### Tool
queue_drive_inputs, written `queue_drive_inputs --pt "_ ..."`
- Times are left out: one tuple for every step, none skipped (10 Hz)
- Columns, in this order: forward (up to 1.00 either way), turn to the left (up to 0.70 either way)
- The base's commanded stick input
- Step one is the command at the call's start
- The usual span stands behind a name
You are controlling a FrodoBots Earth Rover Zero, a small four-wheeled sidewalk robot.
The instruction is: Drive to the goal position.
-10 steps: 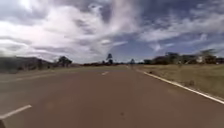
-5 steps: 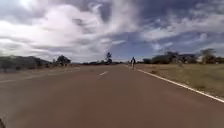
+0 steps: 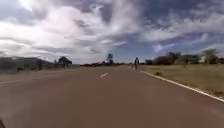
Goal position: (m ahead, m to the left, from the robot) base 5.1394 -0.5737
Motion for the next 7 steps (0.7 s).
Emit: queue_drive_inputs --pt "1.0 -0.32" --pt "1.0 -0.4" --pt "1.0 0.0" --pt "1.0 0.0" --pt "1.0 0.0" --pt "1.0 0.0" --pt "1.0 0.0"
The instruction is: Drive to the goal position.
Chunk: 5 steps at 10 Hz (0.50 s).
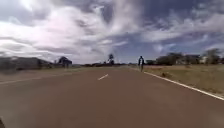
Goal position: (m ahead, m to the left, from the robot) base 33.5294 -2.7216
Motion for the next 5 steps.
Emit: queue_drive_inputs --pt "1.0 0.0" --pt "1.0 0.0" --pt "1.0 0.0" --pt "1.0 0.0" --pt "1.0 0.0"
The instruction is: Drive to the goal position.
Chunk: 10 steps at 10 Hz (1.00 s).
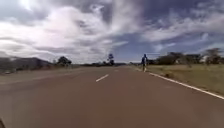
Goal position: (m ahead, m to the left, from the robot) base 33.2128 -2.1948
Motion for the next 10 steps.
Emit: queue_drive_inputs --pt "1.0 0.0" --pt "1.0 0.0" --pt "1.0 0.0" --pt "1.0 0.0" --pt "1.0 -0.4" --pt "1.0 -0.4" --pt "1.0 -0.4" --pt "1.0 -0.4" --pt "1.0 -0.29" --pt "1.0 -0.17"
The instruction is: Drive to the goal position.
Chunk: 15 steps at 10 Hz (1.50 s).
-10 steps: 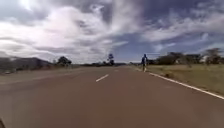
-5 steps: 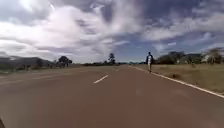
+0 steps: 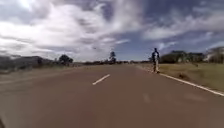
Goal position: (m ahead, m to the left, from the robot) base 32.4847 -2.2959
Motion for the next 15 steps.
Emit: queue_drive_inputs --pt "1.0 -0.05" --pt "1.0 0.0" --pt "1.0 0.0" --pt "1.0 0.0" --pt "1.0 0.0" --pt "1.0 0.0" --pt "1.0 0.0" --pt "1.0 0.0" --pt "1.0 0.0" --pt "1.0 0.0" --pt "1.0 0.0" --pt "1.0 0.0" --pt "1.0 0.0" --pt "1.0 0.0" --pt "1.0 0.0"
